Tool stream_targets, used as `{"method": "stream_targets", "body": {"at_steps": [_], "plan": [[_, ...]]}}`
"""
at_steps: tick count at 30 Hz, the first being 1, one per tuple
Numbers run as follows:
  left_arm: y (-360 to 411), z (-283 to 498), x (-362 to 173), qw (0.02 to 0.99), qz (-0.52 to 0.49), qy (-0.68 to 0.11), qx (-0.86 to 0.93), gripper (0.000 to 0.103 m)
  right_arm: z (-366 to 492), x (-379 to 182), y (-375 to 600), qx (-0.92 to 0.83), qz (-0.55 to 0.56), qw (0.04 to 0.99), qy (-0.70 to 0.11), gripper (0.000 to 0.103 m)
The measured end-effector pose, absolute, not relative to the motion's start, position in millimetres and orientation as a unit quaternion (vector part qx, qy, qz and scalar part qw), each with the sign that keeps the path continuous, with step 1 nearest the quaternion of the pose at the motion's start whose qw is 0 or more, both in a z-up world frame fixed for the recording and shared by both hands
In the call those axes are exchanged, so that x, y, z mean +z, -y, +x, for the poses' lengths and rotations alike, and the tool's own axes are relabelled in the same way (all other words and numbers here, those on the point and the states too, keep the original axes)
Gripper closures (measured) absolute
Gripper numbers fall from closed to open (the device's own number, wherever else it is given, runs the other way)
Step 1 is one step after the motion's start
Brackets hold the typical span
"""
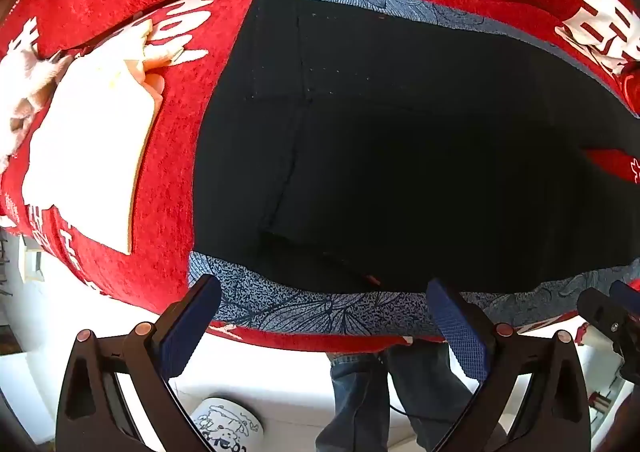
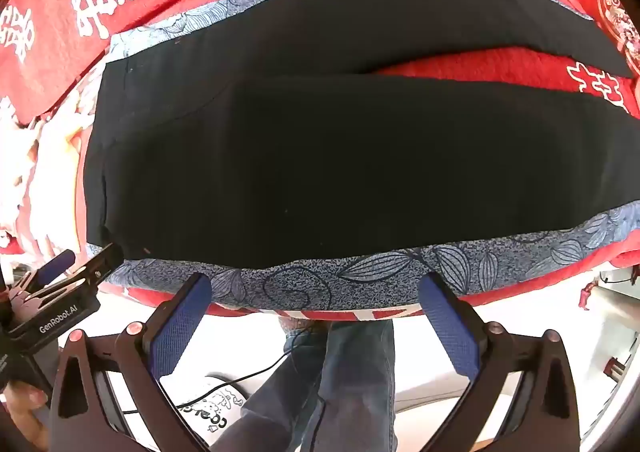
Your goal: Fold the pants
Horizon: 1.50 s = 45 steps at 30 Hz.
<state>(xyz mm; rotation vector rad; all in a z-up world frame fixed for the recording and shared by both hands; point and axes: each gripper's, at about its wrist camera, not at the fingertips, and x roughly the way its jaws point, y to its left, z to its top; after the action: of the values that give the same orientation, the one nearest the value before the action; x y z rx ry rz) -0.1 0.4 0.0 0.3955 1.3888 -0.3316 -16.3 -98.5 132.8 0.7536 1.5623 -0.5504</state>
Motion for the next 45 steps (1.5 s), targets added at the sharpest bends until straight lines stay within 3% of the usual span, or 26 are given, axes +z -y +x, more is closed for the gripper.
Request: {"method": "stream_targets", "body": {"at_steps": [45], "plan": [[-2.0,-8.4,-6.5,0.716,0.205,-0.650,-0.149,0.000,-17.1,132.1,102.2,-0.243,0.333,0.611,-0.676,0.000]]}}
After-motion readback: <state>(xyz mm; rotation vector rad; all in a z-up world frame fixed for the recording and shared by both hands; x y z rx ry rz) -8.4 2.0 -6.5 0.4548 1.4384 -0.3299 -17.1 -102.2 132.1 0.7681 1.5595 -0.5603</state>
